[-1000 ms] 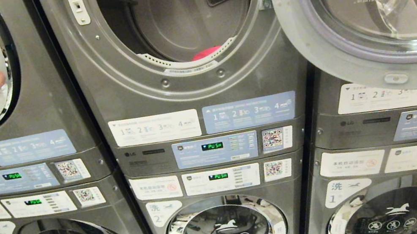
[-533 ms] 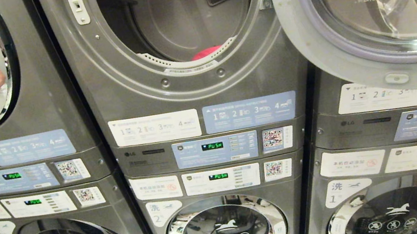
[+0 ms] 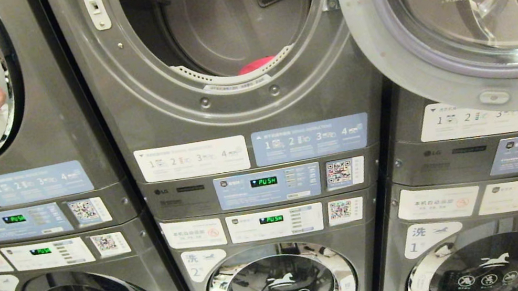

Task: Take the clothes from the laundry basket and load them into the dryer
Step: Close the dryer

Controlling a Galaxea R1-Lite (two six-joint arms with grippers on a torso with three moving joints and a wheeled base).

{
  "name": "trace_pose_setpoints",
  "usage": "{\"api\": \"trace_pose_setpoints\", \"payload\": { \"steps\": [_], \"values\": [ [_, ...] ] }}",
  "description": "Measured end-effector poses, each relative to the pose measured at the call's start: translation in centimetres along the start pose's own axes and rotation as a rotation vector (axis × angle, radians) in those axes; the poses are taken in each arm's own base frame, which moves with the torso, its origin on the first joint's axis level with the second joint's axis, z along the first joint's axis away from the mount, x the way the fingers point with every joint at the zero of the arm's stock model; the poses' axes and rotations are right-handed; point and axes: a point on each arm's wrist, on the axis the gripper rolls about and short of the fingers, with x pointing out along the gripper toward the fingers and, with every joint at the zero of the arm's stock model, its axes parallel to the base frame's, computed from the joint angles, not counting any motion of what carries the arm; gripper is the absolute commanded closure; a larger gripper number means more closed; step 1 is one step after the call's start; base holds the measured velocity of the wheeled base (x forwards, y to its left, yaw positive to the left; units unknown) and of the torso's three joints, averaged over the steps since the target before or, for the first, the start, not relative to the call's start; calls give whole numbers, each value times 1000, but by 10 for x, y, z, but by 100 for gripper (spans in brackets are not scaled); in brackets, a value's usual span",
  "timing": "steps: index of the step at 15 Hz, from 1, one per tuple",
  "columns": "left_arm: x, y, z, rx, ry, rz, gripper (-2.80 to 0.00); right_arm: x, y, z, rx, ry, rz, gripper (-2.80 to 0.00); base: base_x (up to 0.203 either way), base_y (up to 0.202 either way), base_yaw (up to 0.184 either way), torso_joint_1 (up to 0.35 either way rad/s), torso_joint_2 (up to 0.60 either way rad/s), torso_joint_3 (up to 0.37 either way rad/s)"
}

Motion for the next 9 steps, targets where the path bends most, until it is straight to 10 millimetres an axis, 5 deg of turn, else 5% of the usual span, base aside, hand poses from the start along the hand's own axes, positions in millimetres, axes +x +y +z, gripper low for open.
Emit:
{"api": "trace_pose_setpoints", "payload": {
  "steps": [5, 9],
  "values": [
    [0, 0, 0, 0, 0, 0, 0, 1, 5, 0, 2, -1, 193, 0, 0, 0, 0, 0, 0, 0],
    [0, 0, 0, 0, 0, 0, 0, -21, 4, -9, -12, 34, 273, 0, 0, 0, 0, 0, 0, 0]
  ]
}}
